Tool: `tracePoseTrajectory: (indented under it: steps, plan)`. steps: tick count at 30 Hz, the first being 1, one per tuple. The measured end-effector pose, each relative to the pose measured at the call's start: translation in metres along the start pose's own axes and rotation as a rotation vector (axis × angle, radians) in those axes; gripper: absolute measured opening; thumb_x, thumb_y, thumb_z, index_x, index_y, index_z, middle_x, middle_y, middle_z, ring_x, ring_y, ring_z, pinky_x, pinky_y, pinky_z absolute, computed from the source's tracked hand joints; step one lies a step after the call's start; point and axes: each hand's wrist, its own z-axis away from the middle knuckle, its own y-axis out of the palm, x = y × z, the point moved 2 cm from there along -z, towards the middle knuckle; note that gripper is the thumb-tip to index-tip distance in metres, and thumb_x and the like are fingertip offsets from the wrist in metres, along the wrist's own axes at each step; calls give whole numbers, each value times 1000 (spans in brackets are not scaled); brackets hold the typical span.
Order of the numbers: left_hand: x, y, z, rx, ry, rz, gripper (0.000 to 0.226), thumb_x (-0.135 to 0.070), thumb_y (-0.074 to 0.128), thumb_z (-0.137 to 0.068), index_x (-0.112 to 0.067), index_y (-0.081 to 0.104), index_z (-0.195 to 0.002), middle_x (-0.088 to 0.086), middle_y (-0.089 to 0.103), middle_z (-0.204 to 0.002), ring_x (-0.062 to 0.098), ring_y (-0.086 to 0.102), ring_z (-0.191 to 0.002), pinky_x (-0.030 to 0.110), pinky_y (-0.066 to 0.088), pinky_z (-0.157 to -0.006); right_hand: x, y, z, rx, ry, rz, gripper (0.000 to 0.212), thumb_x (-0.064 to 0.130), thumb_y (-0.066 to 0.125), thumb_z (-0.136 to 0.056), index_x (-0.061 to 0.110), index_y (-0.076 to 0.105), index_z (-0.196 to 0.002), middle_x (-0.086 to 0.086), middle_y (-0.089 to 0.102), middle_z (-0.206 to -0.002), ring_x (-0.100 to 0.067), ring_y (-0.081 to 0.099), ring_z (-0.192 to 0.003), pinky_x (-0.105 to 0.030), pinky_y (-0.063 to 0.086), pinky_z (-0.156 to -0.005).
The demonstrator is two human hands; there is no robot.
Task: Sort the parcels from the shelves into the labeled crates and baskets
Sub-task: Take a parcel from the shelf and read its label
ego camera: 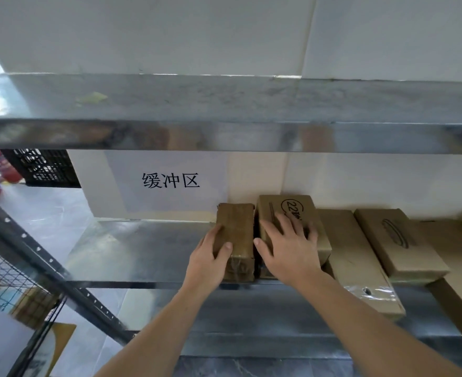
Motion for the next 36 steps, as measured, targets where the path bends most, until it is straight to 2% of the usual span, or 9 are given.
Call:
tracePoseTrajectory:
  steps: [3, 8, 12, 16, 18, 23, 28, 34, 36]
  plan:
    - [-3, -6, 16, -83, -14, 13, 44, -36, 50, -99, -32, 42, -143, -10, 58, -129, 13, 56, -117, 35, 47, -100, 2, -6, 4, 35, -91, -22, 75, 65, 12, -90, 33, 51, -145, -6, 46, -154, -32, 30, -149, -72, 18, -113]
    - [-21, -15, 52, -237, 41, 55, 39, -33, 52, -99, -31, 49, -137, -17, 61, -122, 1, 58, -109, 28, 49, -94, 18, -16, 29, -42, -227, -147, 63, 60, 27, -99, 25, 56, -143, -6, 65, -135, -38, 42, -143, -65, 24, -116]
    - [-31, -23, 86, -379, 191, 134, 41, -25, 59, -96, -28, 51, -136, -18, 57, -130, -12, 51, -114, 13, 47, -90, 30, -33, 54, 62, -230, -541, 57, 55, 40, -104, 39, 29, -157, -1, 46, -155, -24, 37, -145, -43, 31, -117]
    - [-43, -24, 111, -368, 312, 283, 38, -27, 56, -96, -28, 52, -134, -21, 61, -127, 0, 57, -119, 15, 49, -90, 30, -39, 68, 63, -123, -975, 62, 49, 54, -100, 42, 28, -157, 11, 39, -160, -8, 35, -145, -31, 31, -118]
    - [-46, -25, 115, -364, 249, 361, 37, -31, 53, -98, -29, 54, -135, -24, 61, -125, 3, 58, -120, 25, 51, -93, 24, -42, 73, 42, -52, -1092, 58, 44, 57, -101, 44, 33, -154, 12, 45, -154, -9, 40, -142, -34, 35, -117]
    - [-54, -22, 122, -362, 99, 175, 51, -36, 56, -97, -36, 38, -146, -24, 42, -136, -2, 43, -124, 13, 41, -93, 15, -43, 85, 35, -12, -1387, 50, 42, 60, -97, 53, 45, -143, 23, 52, -144, -8, 49, -136, -49, 44, -113]
    - [-60, -12, 136, -189, 76, 618, 48, -46, 61, -88, -55, 42, -132, -19, 53, -133, 7, 56, -121, 34, 52, -98, 11, -51, 92, 135, 21, -1712, 42, 19, 57, -103, 55, 62, -123, 14, 58, -137, -21, 58, -127, -58, 55, -97]
    - [-65, -16, 142, -360, 137, 216, 54, -36, 64, -93, -44, 41, -140, -19, 49, -133, 3, 51, -120, 23, 49, -95, 4, -56, 99, 56, -22, -1297, 39, 61, 58, -88, 65, 52, -126, 18, 53, -135, -8, 54, -127, -46, 50, -107]
    - [-71, -14, 147, -374, 179, 122, 55, -30, 65, -93, -39, 41, -142, -19, 47, -131, 0, 49, -117, 8, 46, -86, 3, -58, 101, -13, -79, -1174, 46, 55, 60, -93, 60, 42, -135, 23, 49, -132, -2, 48, -128, -37, 44, -108]
